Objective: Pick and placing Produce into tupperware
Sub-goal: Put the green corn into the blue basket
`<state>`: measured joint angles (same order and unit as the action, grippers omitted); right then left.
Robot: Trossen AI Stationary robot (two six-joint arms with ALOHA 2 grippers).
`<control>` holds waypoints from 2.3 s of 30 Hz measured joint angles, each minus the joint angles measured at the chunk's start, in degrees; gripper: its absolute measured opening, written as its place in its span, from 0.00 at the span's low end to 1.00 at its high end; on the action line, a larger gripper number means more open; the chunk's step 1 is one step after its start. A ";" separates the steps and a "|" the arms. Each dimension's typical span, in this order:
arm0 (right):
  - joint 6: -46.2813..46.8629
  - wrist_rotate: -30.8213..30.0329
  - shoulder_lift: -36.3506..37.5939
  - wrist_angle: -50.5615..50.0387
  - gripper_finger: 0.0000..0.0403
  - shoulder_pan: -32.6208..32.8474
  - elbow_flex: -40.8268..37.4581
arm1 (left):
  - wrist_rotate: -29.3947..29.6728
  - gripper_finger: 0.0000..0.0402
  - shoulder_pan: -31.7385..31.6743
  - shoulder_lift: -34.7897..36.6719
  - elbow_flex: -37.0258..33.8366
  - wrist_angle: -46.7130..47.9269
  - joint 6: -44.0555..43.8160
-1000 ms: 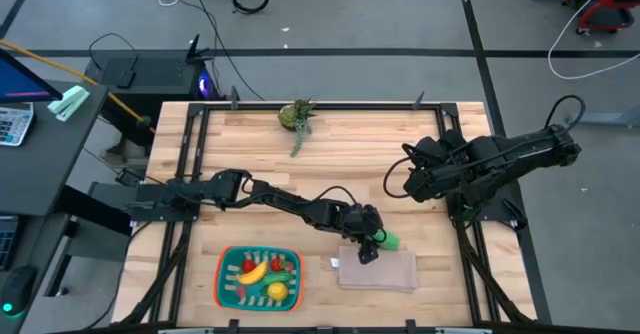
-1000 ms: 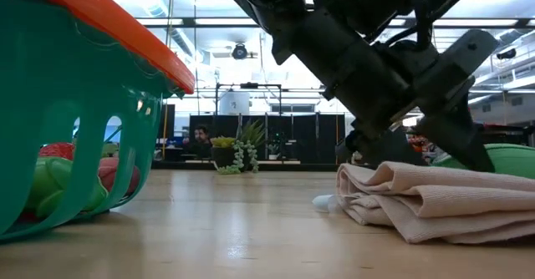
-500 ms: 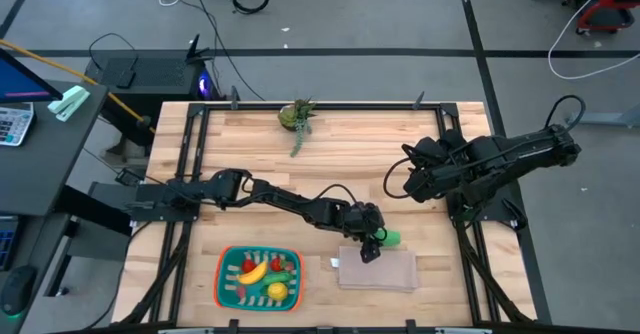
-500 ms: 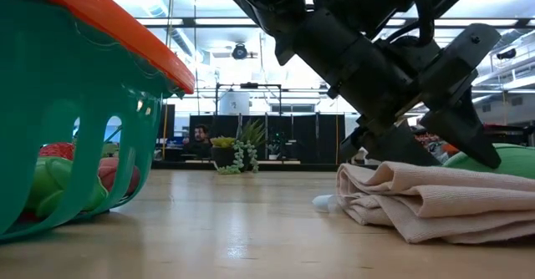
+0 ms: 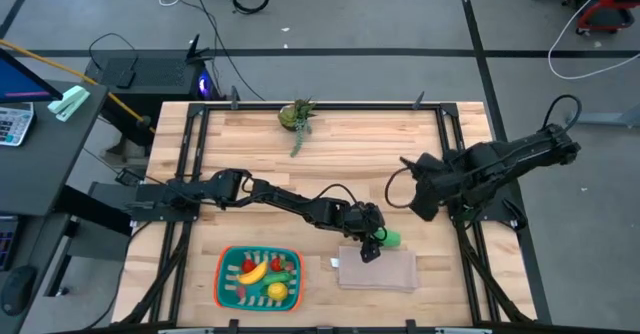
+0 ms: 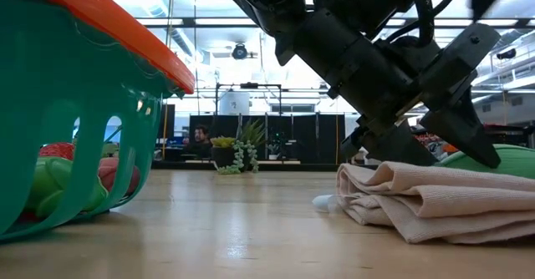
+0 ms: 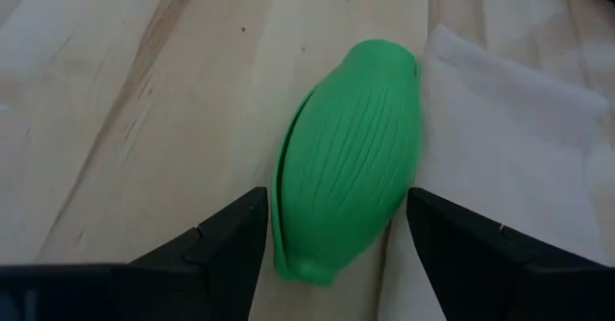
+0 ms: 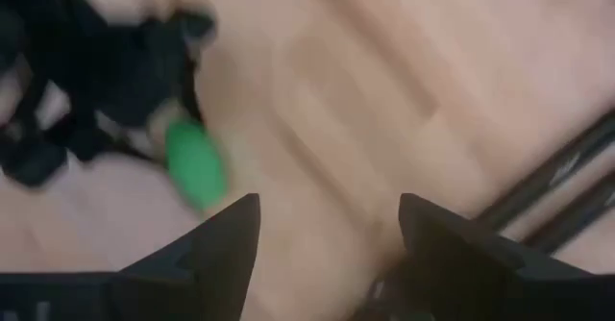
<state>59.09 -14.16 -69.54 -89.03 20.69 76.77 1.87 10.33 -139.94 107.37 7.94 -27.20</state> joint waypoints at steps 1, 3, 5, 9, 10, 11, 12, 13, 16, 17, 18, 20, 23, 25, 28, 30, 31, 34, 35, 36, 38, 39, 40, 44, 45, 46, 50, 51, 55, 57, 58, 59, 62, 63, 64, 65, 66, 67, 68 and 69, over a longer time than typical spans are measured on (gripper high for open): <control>1.63 1.97 -0.02 -0.02 0.63 0.89 -1.59 | 0.00 0.63 0.00 0.00 0.00 -0.02 0.00; 5.58 4.95 -0.02 0.07 0.60 3.31 -5.50 | 0.00 0.64 0.00 0.00 0.00 0.01 0.00; 9.67 7.95 -0.04 1.19 0.57 5.74 -9.90 | 0.00 0.64 0.00 0.00 0.00 -0.02 0.00; 15.42 12.73 -0.08 8.87 0.50 9.20 -16.89 | 0.00 0.63 0.00 0.00 0.00 -0.02 0.00; 15.97 13.66 -0.08 12.11 0.48 9.77 -18.33 | 0.00 0.63 0.00 0.00 0.00 -0.02 0.00; 16.11 14.52 -0.08 15.69 0.46 10.17 -19.57 | 0.00 0.63 0.00 0.00 0.00 -0.02 0.00; 16.07 15.32 -0.08 19.71 0.44 10.48 -20.88 | 0.00 0.63 0.00 0.00 0.00 -0.02 -0.02; 15.92 16.20 -0.08 23.43 0.42 10.68 -22.17 | 0.00 0.64 0.00 0.00 0.00 -0.02 -0.02; 16.28 17.47 -0.47 31.72 0.36 10.65 -26.06 | -0.01 0.63 0.00 0.00 0.00 -0.08 -0.05; 16.98 17.48 -0.76 32.75 0.33 10.64 -27.08 | -0.02 0.63 -0.03 0.00 0.00 -0.20 -0.10; 17.81 17.49 -1.10 32.87 0.31 10.63 -27.97 | 0.00 0.63 -0.05 0.00 0.00 -0.39 -0.17; 18.83 17.55 -1.61 33.00 0.25 10.62 -29.72 | 0.00 0.63 -0.05 0.00 0.00 -0.52 -0.17; 18.95 17.97 -1.70 35.90 0.17 10.62 -32.02 | 0.00 0.63 -0.05 0.00 0.00 -0.48 -0.17; 18.97 18.08 -1.70 38.89 0.11 10.62 -33.27 | 0.00 0.63 -0.05 0.00 0.00 -0.54 -0.17; 19.30 18.10 -1.70 43.92 0.04 10.62 -35.20 | 0.00 0.62 -0.19 0.00 0.00 -0.56 -0.20; 19.41 17.71 -1.70 46.57 0.02 10.62 -36.36 | -0.05 0.62 -0.34 0.00 0.00 -0.58 -0.17; 19.53 17.55 -1.70 47.59 0.02 10.62 -36.88 | -0.02 0.62 -0.45 0.00 0.00 -0.59 -0.20; 21.29 17.10 -1.70 49.05 0.03 10.62 -38.31 | 0.03 0.63 -0.83 0.00 0.00 -0.61 -0.24; 22.00 16.97 -1.70 49.81 0.02 10.61 -38.98 | 0.03 0.63 -0.92 0.00 0.00 -0.61 -0.33; 22.72 16.91 -1.70 50.64 0.02 10.62 -39.67 | 0.03 0.62 -0.96 0.00 0.00 -0.61 -0.35; 23.76 15.79 -1.70 53.22 0.01 10.62 -41.23 | 0.04 0.62 -1.07 0.00 0.00 -0.61 -0.37; 24.10 14.88 -1.70 54.65 0.01 10.64 -42.10 | 0.04 0.62 -1.16 0.00 0.00 -0.61 -0.37; 24.73 13.83 -1.68 55.72 0.01 10.62 -42.99 | 0.00 0.62 -1.22 0.00 0.00 -0.61 -0.43; 28.16 8.64 -1.69 56.32 0.01 10.62 -45.53 | 0.01 0.62 -1.23 0.00 0.00 -0.61 -0.61; 28.45 7.95 -1.69 56.53 0.01 10.62 -45.73 | 0.00 0.62 -1.23 0.00 0.00 -0.63 -0.61; 28.87 7.58 -1.68 56.69 0.01 10.62 -45.89 | 0.03 0.62 -1.25 0.02 0.00 -0.63 -0.61; 29.46 7.23 -1.68 58.07 0.01 10.62 -46.02 | 0.03 0.62 -1.25 0.02 0.00 -0.77 -0.60; 29.52 7.11 -1.68 58.80 0.01 10.62 -46.02 | 0.02 0.62 -1.23 0.02 0.00 -0.92 -0.59; 29.61 4.99 -1.70 60.13 0.01 10.27 -46.09 | -0.13 0.62 -1.23 0.04 0.00 -1.17 -0.59; 29.59 4.52 -1.70 60.33 0.01 9.85 -46.09 | -0.11 0.62 -1.23 0.04 0.00 -1.51 -0.59; 29.59 4.51 -1.70 60.42 0.01 9.68 -46.09 | -0.12 0.63 -1.23 0.04 0.00 -1.65 -0.59; 29.58 4.45 -1.70 60.49 0.01 9.56 -46.07 | -0.11 0.63 -1.23 0.04 0.00 -1.79 -0.59; 29.58 4.02 -1.70 61.04 0.01 9.35 -46.07 | 0.01 0.63 -1.25 0.04 0.00 -2.72 -0.55; 29.58 3.74 -1.70 61.60 0.00 9.35 -46.07 | 0.00 0.63 -1.25 0.07 0.00 -2.98 -0.32; 29.58 3.40 -1.70 62.26 0.00 9.38 -46.07 | 0.00 0.63 -1.23 0.07 0.00 -3.23 0.02; 29.58 2.91 -1.70 63.20 0.00 9.35 -46.07 | 0.00 0.63 -1.23 0.07 0.00 -3.66 0.50; 29.58 2.32 -1.70 64.10 0.00 9.34 -46.05 | 0.02 0.63 -1.23 0.07 0.00 -3.89 0.71; 29.57 1.98 -1.70 64.55 0.00 9.33 -45.98 | 0.03 0.63 -1.21 0.10 0.00 -3.96 0.89; 29.55 1.87 -1.70 64.68 0.00 9.31 -45.96 | -0.14 0.63 -1.19 0.11 0.00 -3.97 0.87; 29.47 1.89 -1.70 64.47 0.00 9.31 -45.96 | -0.68 0.63 -1.18 0.11 0.00 -3.94 0.86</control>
<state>88.55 -12.27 -71.24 -24.56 30.00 30.81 1.19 9.15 -139.83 107.37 4.00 -26.34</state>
